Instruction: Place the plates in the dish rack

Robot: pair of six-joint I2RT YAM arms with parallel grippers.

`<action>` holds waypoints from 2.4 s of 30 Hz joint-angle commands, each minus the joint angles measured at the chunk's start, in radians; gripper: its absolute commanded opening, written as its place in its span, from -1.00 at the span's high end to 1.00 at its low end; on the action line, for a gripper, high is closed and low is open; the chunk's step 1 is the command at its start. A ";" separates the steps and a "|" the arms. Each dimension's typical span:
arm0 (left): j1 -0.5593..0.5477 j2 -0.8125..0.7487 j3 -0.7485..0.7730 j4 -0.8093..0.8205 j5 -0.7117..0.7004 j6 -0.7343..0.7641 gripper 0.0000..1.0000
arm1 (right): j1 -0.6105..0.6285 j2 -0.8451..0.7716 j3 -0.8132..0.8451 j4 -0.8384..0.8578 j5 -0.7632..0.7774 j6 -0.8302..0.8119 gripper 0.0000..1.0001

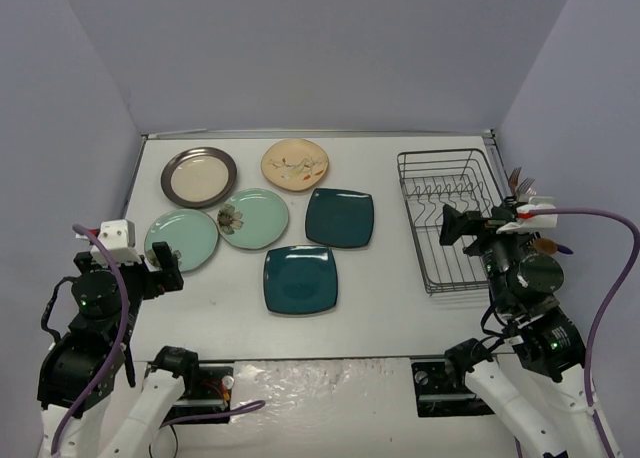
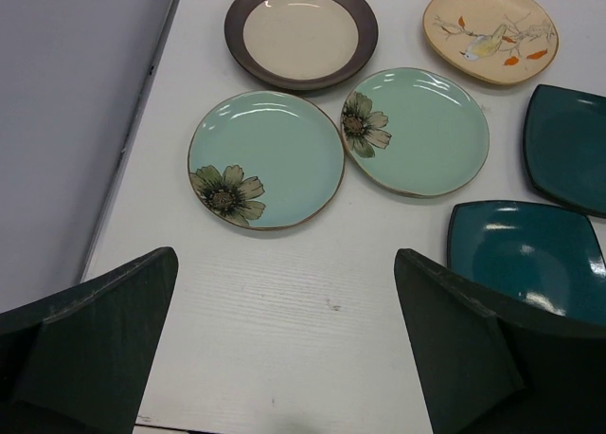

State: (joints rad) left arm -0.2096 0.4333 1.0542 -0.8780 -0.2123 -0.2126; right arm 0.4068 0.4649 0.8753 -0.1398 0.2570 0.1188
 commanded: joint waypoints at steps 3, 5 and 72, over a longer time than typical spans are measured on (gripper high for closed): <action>-0.005 0.137 0.046 0.040 0.107 -0.116 -0.94 | 0.004 0.036 0.004 0.065 -0.101 0.033 -1.00; -0.005 0.171 0.039 0.049 0.166 -0.152 -0.94 | 0.004 0.063 0.005 0.064 -0.153 0.041 -1.00; -0.098 0.857 -0.741 1.320 0.791 -0.732 1.00 | 0.009 0.351 -0.233 0.311 -0.695 0.217 -1.00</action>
State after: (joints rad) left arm -0.3019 1.4267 0.2967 0.5583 0.5799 -0.9637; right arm 0.4076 0.7785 0.6450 0.0574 -0.3817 0.2984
